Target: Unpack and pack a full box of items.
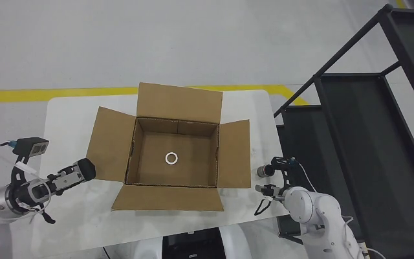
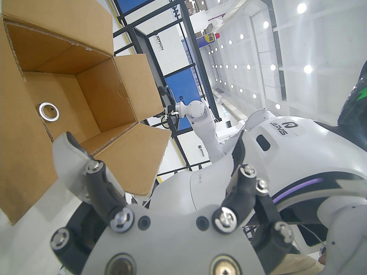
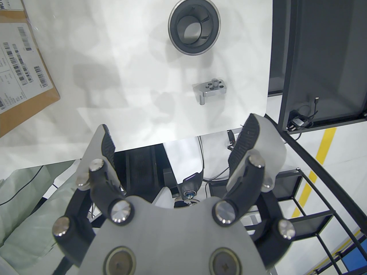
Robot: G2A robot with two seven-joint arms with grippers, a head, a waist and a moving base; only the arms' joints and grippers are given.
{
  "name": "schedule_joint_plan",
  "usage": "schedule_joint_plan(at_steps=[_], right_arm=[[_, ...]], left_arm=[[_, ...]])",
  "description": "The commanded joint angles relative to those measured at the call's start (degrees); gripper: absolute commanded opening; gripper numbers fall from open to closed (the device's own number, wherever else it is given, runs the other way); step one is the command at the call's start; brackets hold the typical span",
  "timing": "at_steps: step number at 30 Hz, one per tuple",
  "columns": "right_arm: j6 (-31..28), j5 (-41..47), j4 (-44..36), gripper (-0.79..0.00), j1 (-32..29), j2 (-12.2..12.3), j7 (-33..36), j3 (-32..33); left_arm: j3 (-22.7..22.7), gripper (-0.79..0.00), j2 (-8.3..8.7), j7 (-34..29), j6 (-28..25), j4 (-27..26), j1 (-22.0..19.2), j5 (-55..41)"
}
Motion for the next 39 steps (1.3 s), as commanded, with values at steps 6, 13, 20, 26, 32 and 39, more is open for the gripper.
schedule_joint_plan(at_steps=[6, 13, 20, 26, 32, 39], right_arm=[[0.00, 0.00, 0.00, 0.000, 0.00, 0.00, 0.00, 0.00], [0.00, 0.00, 0.00, 0.000, 0.00, 0.00, 0.00, 0.00], [0.00, 0.00, 0.00, 0.000, 0.00, 0.00, 0.00, 0.00], [0.00, 0.00, 0.00, 0.000, 0.00, 0.00, 0.00, 0.00], [-1.40, 0.67, 4.12, 0.000, 0.65, 0.01, -3.06, -0.27], [-1.47, 3.15, 12.39, 0.000, 5.05, 0.10, -3.78, 0.40]], left_arm=[[0.00, 0.000, 0.00, 0.00, 0.00, 0.00, 0.00, 0.00], [0.00, 0.000, 0.00, 0.00, 0.00, 0.00, 0.00, 0.00], [0.00, 0.000, 0.00, 0.00, 0.00, 0.00, 0.00, 0.00], [0.00, 0.000, 0.00, 0.00, 0.00, 0.00, 0.00, 0.00], [0.00, 0.000, 0.00, 0.00, 0.00, 0.00, 0.00, 0.00], [0.00, 0.000, 0.00, 0.00, 0.00, 0.00, 0.00, 0.00]])
